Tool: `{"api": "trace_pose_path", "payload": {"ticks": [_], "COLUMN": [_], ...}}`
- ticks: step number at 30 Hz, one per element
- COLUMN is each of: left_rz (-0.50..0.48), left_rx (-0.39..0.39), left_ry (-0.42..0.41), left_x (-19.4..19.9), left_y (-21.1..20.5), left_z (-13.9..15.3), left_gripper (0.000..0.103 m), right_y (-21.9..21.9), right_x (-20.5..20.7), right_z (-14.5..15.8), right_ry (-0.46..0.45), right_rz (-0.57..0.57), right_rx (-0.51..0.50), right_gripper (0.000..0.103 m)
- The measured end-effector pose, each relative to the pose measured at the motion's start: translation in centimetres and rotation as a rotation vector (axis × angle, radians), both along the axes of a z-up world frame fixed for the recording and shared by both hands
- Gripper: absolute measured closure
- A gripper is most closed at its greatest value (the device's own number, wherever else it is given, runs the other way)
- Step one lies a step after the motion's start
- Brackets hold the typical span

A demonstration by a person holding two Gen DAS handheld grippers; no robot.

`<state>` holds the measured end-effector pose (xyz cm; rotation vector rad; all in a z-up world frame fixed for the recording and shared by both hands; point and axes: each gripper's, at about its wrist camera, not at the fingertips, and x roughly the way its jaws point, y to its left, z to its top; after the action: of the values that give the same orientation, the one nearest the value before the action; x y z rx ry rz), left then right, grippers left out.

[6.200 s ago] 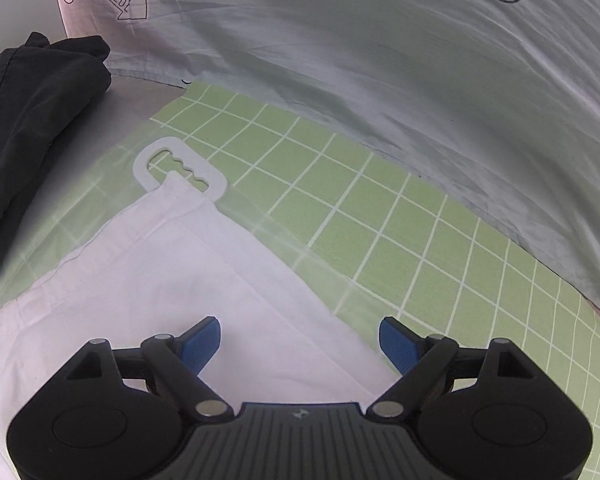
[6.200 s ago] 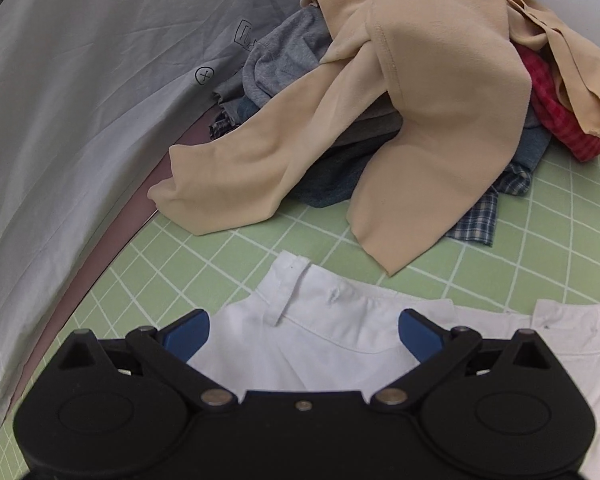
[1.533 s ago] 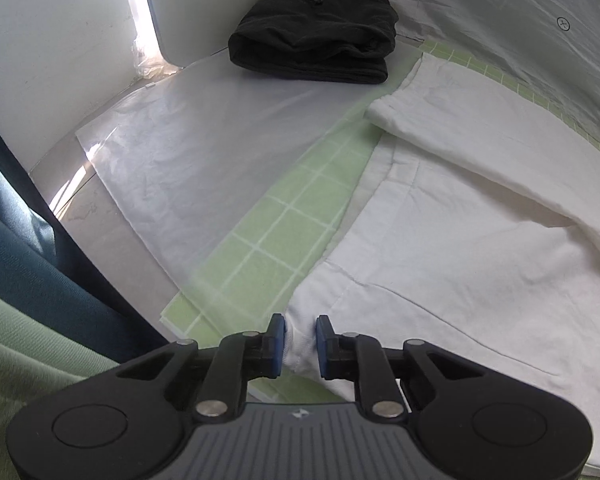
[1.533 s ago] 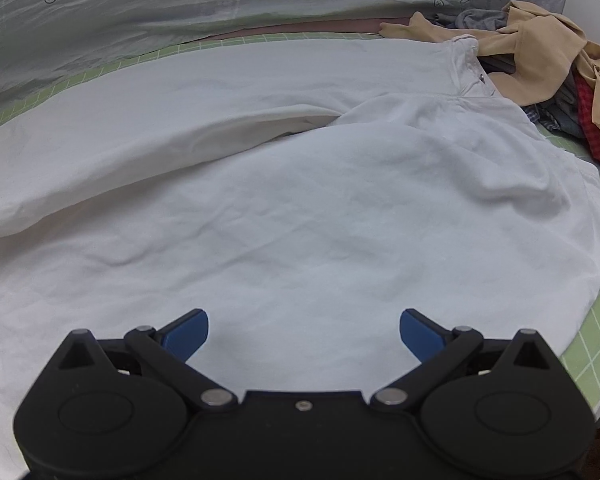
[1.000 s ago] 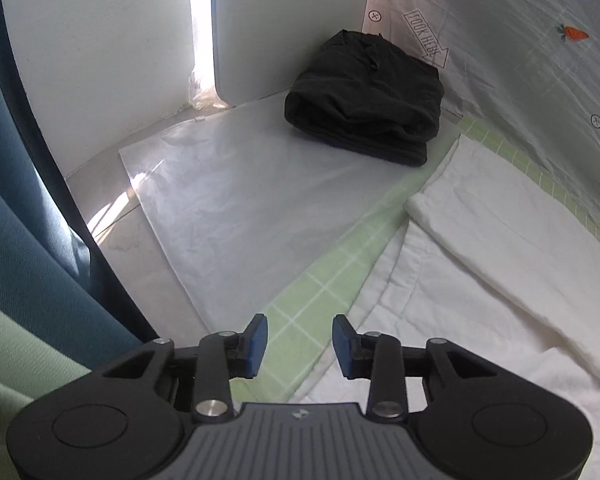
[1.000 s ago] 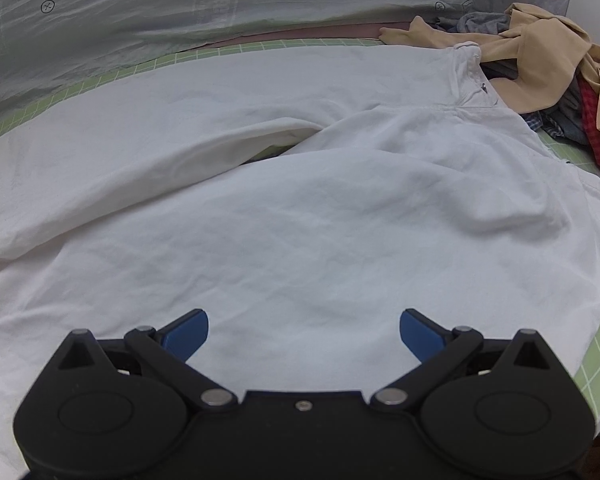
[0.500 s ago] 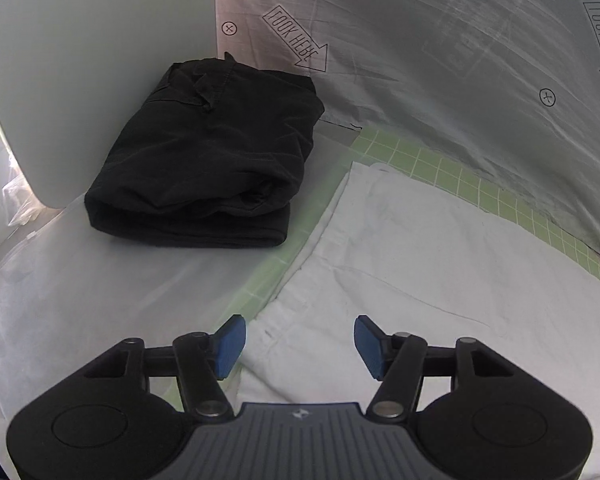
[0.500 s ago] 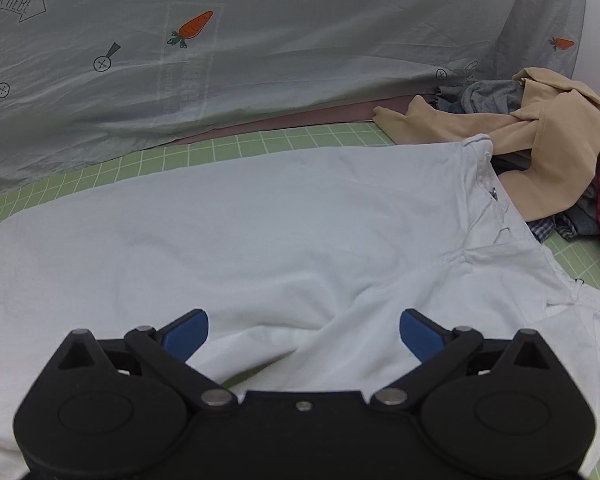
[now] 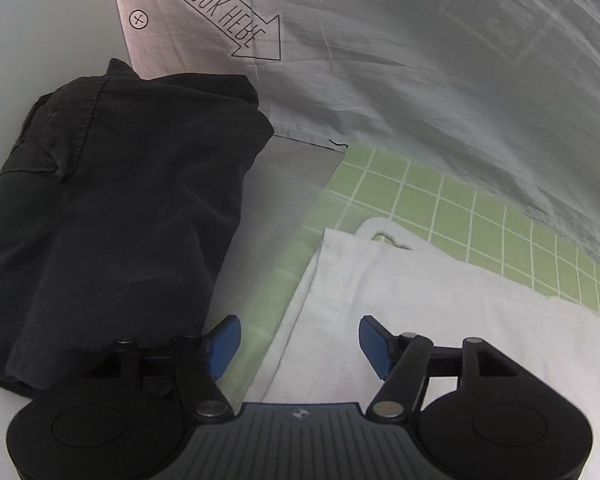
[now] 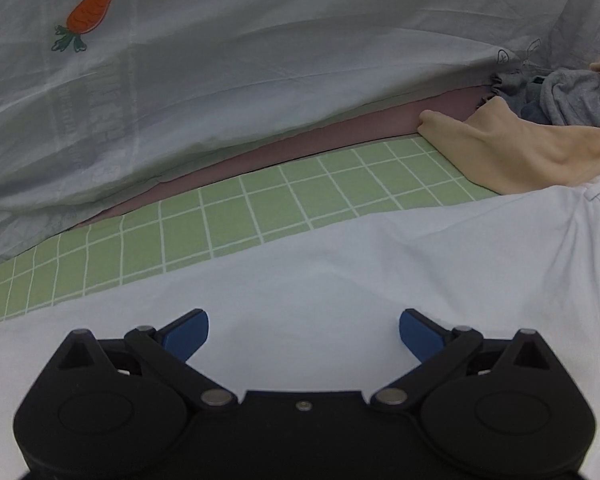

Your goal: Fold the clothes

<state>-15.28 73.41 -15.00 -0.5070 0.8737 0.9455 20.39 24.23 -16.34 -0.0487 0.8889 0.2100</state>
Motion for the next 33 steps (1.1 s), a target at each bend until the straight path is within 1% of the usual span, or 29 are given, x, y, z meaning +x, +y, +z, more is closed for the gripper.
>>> {"api": "trace_pose_path", "payload": {"ticks": [2, 3, 6, 8, 9, 12, 14, 15, 16, 17, 18, 19, 20, 21, 22, 23, 24, 26, 29, 30, 33], "left_rz": [-0.023, -0.035, -0.045, -0.044, -0.044, -0.032, -0.030, -0.030, -0.023, -0.015, -0.002, 0.011, 0.008, 0.003, -0.007, -0.017, -0.027, -0.038, -0.050, -0.063, -0.093], "left_rx": [-0.007, -0.004, 0.008, 0.017, 0.021, 0.010, 0.013, 0.017, 0.017, 0.016, 0.027, 0.038, 0.046, 0.054, 0.066, 0.078, 0.090, 0.100, 0.129, 0.153, 0.209], "left_ry": [-0.010, 0.002, 0.017, 0.020, 0.021, -0.009, -0.022, -0.030, -0.060, -0.092, -0.102, -0.111, -0.115, -0.118, -0.112, -0.105, -0.098, -0.102, -0.120, -0.118, -0.130], "left_x": [1.3, 2.0, 3.3, 3.9, 4.2, 4.2, 4.2, 4.2, 4.0, 3.7, 3.7, 3.6, 3.6, 3.7, 3.9, 4.1, 4.2, 4.2, 4.3, 4.5, 5.5], "left_y": [0.9, 1.2, 2.0, 2.5, 2.7, 3.0, 2.9, 2.8, 2.7, 2.6, 2.4, 2.2, 2.0, 1.8, 1.5, 1.3, 1.1, 0.8, 0.7, 0.5, 0.4], "left_z": [-0.6, -0.9, -1.5, -1.8, -2.0, -2.3, -2.4, -2.5, -2.6, -2.6, -2.6, -2.6, -2.6, -2.6, -2.5, -2.5, -2.5, -2.1, -1.2, -0.7, 0.8], "left_gripper": [0.035, 0.034, 0.034, 0.029, 0.029, 0.029, 0.030, 0.033, 0.038, 0.049, 0.057, 0.060, 0.066, 0.070, 0.072, 0.075, 0.079, 0.083, 0.084, 0.088, 0.089], "right_y": [-0.1, -0.1, 0.6, 1.1, 1.4, 3.0, 3.1, 3.2, 3.2, 3.2, 3.2, 3.4, 3.7, 3.9, 4.2, 4.4, 4.6, 5.1, 5.2, 5.3, 5.4], "right_x": [1.1, 1.7, 2.8, 3.5, 3.7, 3.5, 3.0, 2.7, 2.6, 2.6, 2.5, 2.4, 2.2, 2.1, 2.1, 2.2, 2.2, 2.3, 2.3, 2.3, 2.3], "right_z": [-0.5, -0.8, -1.2, -1.4, -1.4, -1.8, -1.9, -2.0, -2.0, -2.0, -2.0, -1.7, -1.4, -1.1, -1.0, -0.9, -0.8, -0.7, -0.6, -0.6, 0.1], "right_ry": [0.013, 0.019, 0.028, 0.034, 0.035, 0.022, 0.000, -0.010, -0.014, -0.018, -0.022, -0.030, -0.039, -0.047, -0.047, -0.046, -0.045, -0.043, -0.047, -0.052, -0.090], "right_rz": [-0.027, -0.040, -0.068, -0.087, -0.088, -0.082, -0.106, -0.119, -0.117, -0.115, -0.112, -0.078, -0.042, -0.006, 0.008, 0.022, 0.035, 0.062, 0.061, 0.068, 0.078], "right_rx": [0.031, 0.046, 0.043, 0.040, 0.034, -0.055, -0.046, -0.041, -0.040, -0.039, -0.038, -0.034, -0.031, -0.027, -0.027, -0.027, -0.027, -0.026, -0.025, -0.031, -0.031], "right_gripper": [0.000, 0.000, 0.000, 0.000, 0.000, 0.000, 0.000, 0.000, 0.000, 0.000, 0.003, 0.007, 0.025, 0.053, 0.066, 0.083, 0.092, 0.101, 0.102, 0.103, 0.103]}}
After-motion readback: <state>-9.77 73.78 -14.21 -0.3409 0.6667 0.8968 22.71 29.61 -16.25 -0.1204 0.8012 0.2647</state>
